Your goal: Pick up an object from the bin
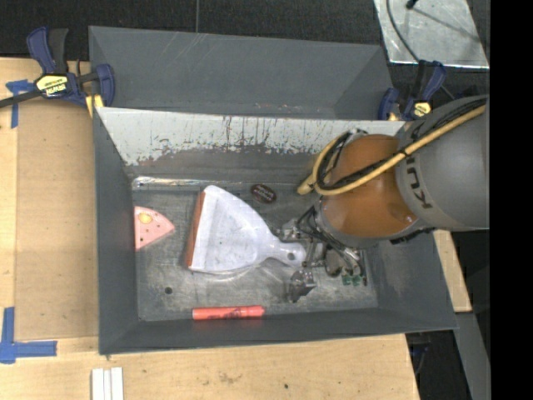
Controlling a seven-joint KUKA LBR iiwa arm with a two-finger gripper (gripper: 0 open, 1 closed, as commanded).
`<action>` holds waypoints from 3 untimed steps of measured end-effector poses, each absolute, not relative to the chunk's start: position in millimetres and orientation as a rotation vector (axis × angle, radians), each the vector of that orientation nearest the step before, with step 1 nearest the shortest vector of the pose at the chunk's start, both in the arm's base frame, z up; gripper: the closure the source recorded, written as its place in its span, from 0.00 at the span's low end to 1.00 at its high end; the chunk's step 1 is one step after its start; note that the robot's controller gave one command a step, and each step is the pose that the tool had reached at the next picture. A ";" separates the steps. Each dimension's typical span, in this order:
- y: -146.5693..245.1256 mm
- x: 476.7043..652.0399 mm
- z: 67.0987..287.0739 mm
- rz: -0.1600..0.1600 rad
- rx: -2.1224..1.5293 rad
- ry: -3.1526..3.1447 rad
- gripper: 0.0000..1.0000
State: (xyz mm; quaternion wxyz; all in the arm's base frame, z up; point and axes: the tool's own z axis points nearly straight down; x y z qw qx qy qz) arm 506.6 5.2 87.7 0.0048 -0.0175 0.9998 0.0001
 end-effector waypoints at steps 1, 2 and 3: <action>3.7 549.6 81.2 -0.002 -0.799 3.032 1.00; 3.7 549.6 81.2 -0.002 -0.799 3.032 1.00; 12.5 542.5 249.2 -0.002 -0.908 3.003 1.00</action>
Offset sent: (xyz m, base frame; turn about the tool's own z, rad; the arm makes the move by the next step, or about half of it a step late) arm 0.0000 0.0000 0.0000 0.0000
